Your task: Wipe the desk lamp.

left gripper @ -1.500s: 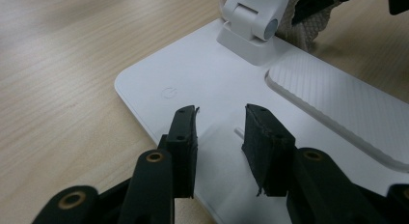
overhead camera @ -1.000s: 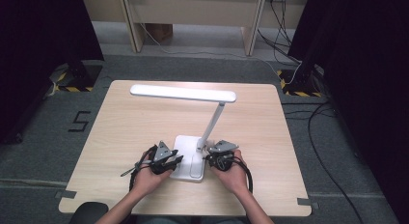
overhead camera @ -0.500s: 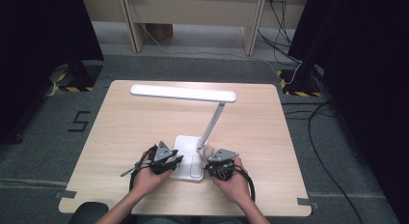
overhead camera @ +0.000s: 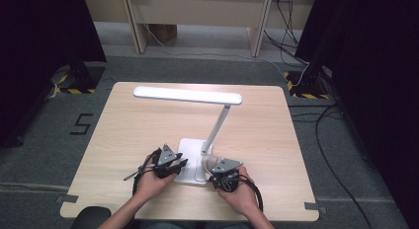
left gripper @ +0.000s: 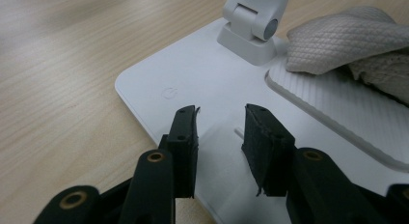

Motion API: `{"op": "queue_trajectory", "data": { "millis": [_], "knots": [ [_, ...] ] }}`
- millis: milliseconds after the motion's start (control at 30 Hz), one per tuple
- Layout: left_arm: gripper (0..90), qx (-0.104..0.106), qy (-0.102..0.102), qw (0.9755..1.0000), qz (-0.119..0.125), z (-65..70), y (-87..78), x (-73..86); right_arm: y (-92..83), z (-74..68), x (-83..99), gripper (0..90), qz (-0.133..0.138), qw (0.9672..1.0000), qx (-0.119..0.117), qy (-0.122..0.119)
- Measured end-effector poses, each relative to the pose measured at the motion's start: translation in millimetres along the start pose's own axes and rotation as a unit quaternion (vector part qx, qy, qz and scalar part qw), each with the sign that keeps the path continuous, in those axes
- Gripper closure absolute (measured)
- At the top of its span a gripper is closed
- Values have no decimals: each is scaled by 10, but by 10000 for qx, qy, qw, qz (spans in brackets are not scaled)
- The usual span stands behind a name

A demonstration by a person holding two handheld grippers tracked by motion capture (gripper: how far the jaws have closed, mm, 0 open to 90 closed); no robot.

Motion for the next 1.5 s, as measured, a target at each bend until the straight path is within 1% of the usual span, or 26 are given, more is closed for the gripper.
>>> {"op": "queue_trajectory", "data": {
  "millis": [167,333,367,433,500,567,600,733,833,933,967,1133,1300,1333,1400,1433,1467,1500],
  "knots": [
    [644,2,3,10000,-2,-1,0,1,-41,-57,-1,850,-53,9999,-113,-77],
    [643,4,2,10000,-1,-2,-1,1,-95,-123,-46,849,-39,9996,-267,-65],
    [643,4,5,10000,-1,-1,0,1,-100,-126,-67,849,-1,9996,-269,-111],
    [644,6,6,10000,-2,-1,0,1,-114,-116,-126,848,83,9997,-219,-115],
    [644,6,5,10000,-1,-2,-1,1,-110,-76,-203,848,186,9996,-124,-155],
    [644,9,7,10000,-4,-3,-1,1,-77,-21,-269,846,206,9996,-2,-192],
    [644,13,5,10000,-6,-3,-1,1,-41,7,-299,845,241,9995,8,-211],
    [644,28,-5,10000,-6,-6,-1,2,118,94,-360,843,232,9997,57,-111],
    [644,31,4,10000,-2,-8,-1,2,209,97,-356,844,189,9998,30,-88],
    [644,36,7,10000,-5,-5,-1,1,220,72,-338,845,182,9998,9,-97],
    [644,32,17,10000,-13,-6,-2,1,207,55,-332,845,150,9998,-34,-82],
    [644,27,20,10000,-17,-5,-2,1,150,-96,-289,846,18,9994,-329,-144],
    [643,24,1,10000,-3,-6,-1,0,103,-285,-278,845,-74,9974,-664,-270],
    [643,38,-15,10000,-13,-7,-1,-1,92,-312,-284,845,-79,9971,-698,-299],
    [639,11,-86,9999,-62,-26,-5,-6,65,-334,-322,845,-22,9970,-696,-327],
    [637,-61,-90,9999,-75,-50,-16,-11,48,-325,-358,844,46,9972,-670,-324],
    [637,-112,-137,9998,-11,-83,-36,-28,32,-302,-400,844,107,9977,-604,-300],
    [639,-171,-211,9996,58,-120,-68,-48,20,-262,-453,843,201,9981,-490,-326]
  ]
}}
Point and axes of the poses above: each handheld gripper's, and its own axes: y roughly forward along the jaws, x roughly out of its underside, z roughly to its right, the point moved 7 cm from there along y, roughly forward along the jaws, and after that the axes turned 4 degrees about x, right-handed, at the moved point
